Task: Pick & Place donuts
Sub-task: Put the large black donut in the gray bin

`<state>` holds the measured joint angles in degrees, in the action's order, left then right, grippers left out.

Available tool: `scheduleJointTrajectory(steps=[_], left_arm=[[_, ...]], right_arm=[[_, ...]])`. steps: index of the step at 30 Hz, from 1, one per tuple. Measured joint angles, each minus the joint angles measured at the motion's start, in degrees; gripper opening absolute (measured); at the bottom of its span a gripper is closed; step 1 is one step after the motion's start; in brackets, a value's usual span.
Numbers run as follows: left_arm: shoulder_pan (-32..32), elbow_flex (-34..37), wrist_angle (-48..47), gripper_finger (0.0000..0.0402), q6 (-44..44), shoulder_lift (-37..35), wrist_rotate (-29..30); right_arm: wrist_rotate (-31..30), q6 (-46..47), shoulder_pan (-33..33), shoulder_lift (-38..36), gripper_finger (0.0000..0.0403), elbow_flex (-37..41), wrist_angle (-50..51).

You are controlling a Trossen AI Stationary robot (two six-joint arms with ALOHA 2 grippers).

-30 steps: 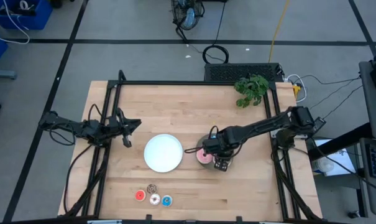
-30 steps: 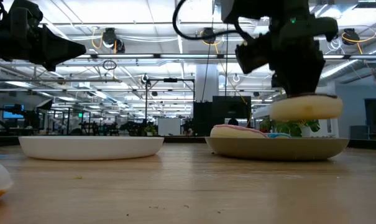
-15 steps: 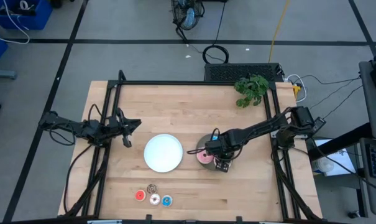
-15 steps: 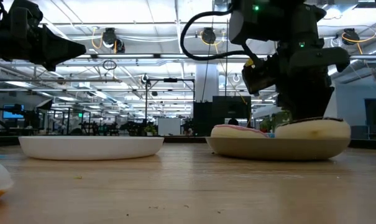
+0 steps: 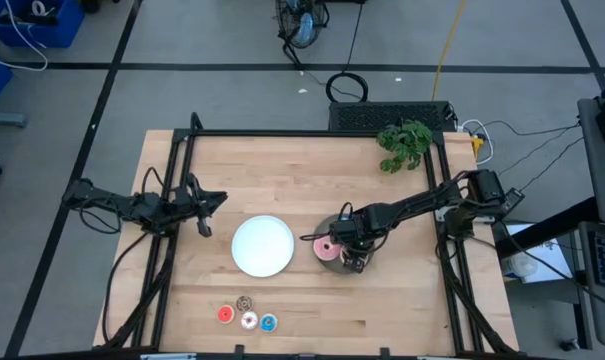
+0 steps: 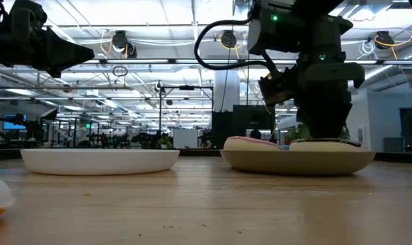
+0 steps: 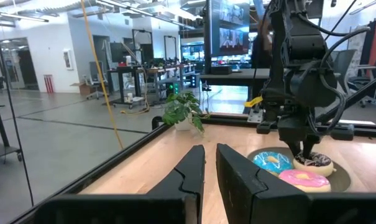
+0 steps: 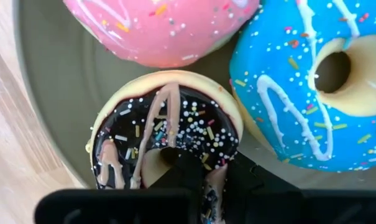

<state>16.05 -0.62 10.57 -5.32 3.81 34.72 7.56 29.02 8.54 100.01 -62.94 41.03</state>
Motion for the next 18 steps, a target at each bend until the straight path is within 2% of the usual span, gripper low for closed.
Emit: scheduleJointTrajectory(steps=[9,18], left_arm=[[0.0,0.0,0.0,0.0049,0.0,-0.01,-0.02],[0.0,0.0,0.02,0.0049,-0.37,0.0,-0.02]], right_arm=[[-0.05,0.28,0.18,0.0,0.0073,0.0,-0.54],[0.02,0.23,0.96,0.0,0.0171,0.0,-0.53]])
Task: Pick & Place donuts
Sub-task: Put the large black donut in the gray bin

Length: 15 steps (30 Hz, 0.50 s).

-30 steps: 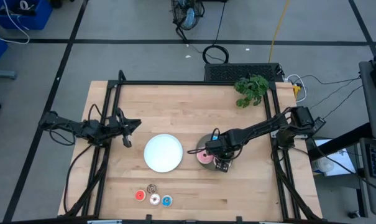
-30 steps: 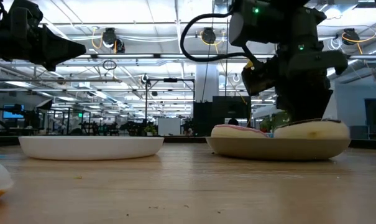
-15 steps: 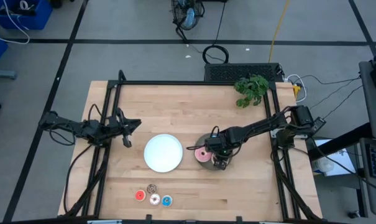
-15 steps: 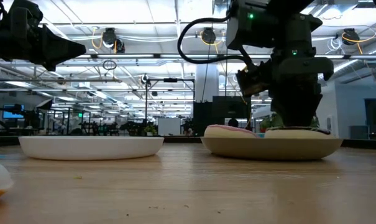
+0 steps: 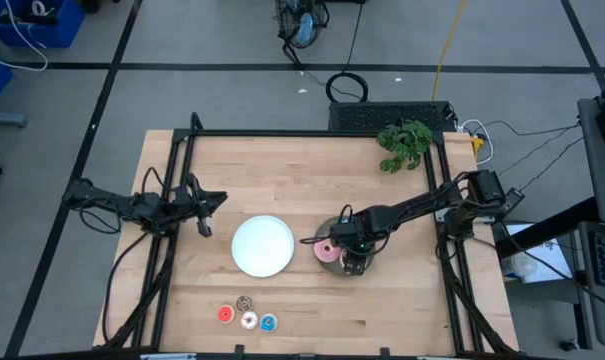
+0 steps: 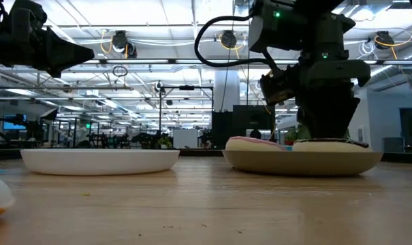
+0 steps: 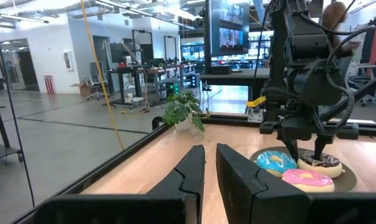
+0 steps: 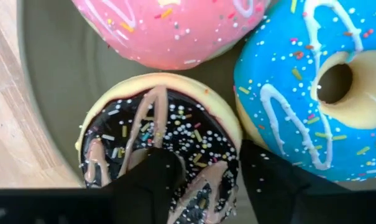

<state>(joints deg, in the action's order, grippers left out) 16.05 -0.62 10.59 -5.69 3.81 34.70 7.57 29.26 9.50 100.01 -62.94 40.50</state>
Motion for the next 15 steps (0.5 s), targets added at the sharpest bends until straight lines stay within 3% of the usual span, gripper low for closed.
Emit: scheduleJointTrajectory(steps=[8,15], left_arm=[[0.0,0.0,0.27,0.0049,0.11,0.0,0.02],[0.0,0.0,0.31,0.0049,0.3,-0.01,0.02]], right_arm=[[2.89,0.33,-0.03,0.0,0.0236,-0.01,0.78],[4.66,0.15,-0.39,-0.91,0.026,-0.02,3.64]])
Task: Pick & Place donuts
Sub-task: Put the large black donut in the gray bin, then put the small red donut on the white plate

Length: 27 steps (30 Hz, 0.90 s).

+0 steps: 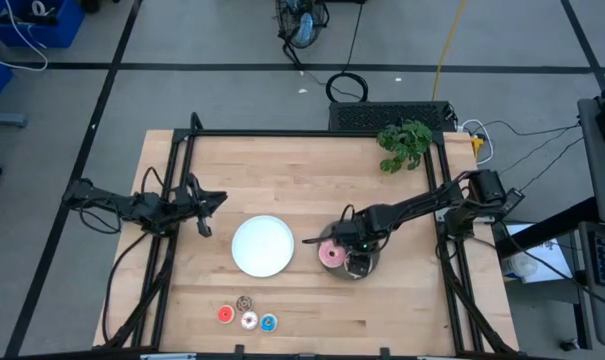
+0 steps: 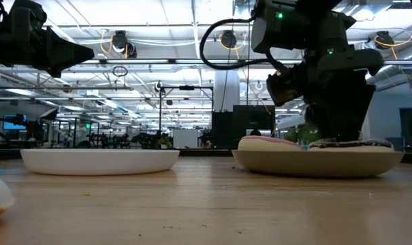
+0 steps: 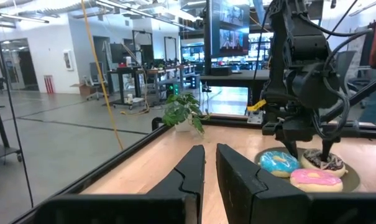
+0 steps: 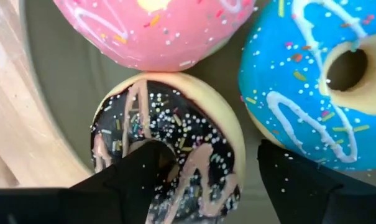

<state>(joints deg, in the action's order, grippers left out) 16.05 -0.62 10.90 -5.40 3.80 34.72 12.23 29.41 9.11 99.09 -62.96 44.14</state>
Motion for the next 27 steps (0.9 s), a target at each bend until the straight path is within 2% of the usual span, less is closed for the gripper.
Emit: scheduleJointTrajectory(steps=[11,15,19,23,27], left_arm=[[0.0,0.0,0.3,0.0049,-0.15,0.01,0.07],[0.0,0.0,0.2,0.0049,-0.4,0.01,0.17],[0.0,0.0,0.07,0.0049,-0.36,0.01,0.26],[0.0,0.0,-0.21,0.0049,-0.34,0.01,0.26],[0.0,0.0,-0.37,0.0049,-0.08,-0.01,0.26]], right_arm=[[-0.11,0.1,-0.83,-3.51,0.0262,-0.04,0.32],[0.48,3.0,-0.86,-7.27,0.0261,-0.07,2.16],[3.95,7.87,-0.88,-12.81,0.0255,-0.07,8.56],[0.29,9.99,1.35,-18.68,0.024,0.0,13.3],[-8.4,8.57,5.88,-23.46,0.0188,0.49,12.19]])
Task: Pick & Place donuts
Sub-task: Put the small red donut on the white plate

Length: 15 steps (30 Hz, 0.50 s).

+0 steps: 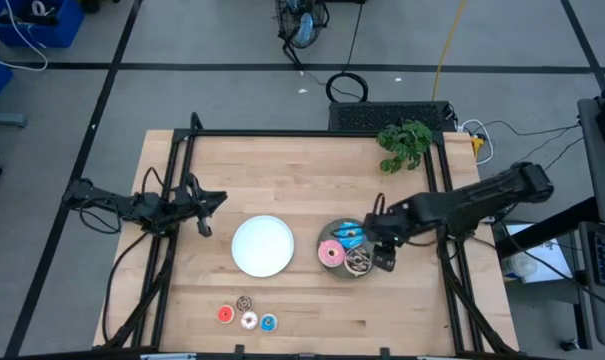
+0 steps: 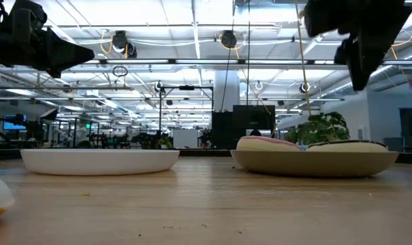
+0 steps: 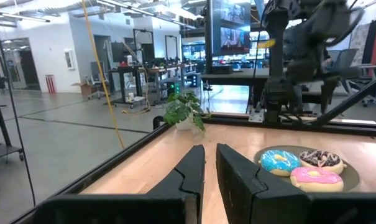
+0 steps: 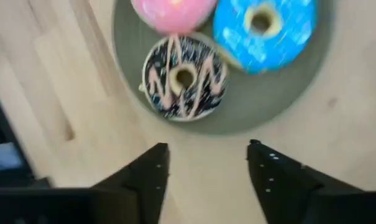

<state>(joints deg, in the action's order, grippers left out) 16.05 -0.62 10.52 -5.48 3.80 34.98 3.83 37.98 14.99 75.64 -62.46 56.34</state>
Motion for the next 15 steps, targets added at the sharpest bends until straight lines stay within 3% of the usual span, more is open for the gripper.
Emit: scheduleJointTrajectory(steps=[4,8,12,15], left_arm=[[0.0,0.0,0.0,0.0049,-0.02,0.02,0.0],[0.0,0.0,0.0,0.0049,-0.1,0.01,0.0],[0.0,0.0,0.03,0.0049,-0.03,0.02,0.0],[0.0,0.0,0.02,0.0049,0.29,0.01,0.0]], right_arm=[[-10.13,-2.93,5.41,-5.11,0.0106,1.11,-3.75],[-20.4,-10.11,10.46,-11.53,0.0019,5.04,-13.95],[-23.68,-15.86,11.34,-17.98,0.0014,10.25,-24.05],[-29.95,-24.95,11.86,-23.46,0.001,16.93,-38.8]])
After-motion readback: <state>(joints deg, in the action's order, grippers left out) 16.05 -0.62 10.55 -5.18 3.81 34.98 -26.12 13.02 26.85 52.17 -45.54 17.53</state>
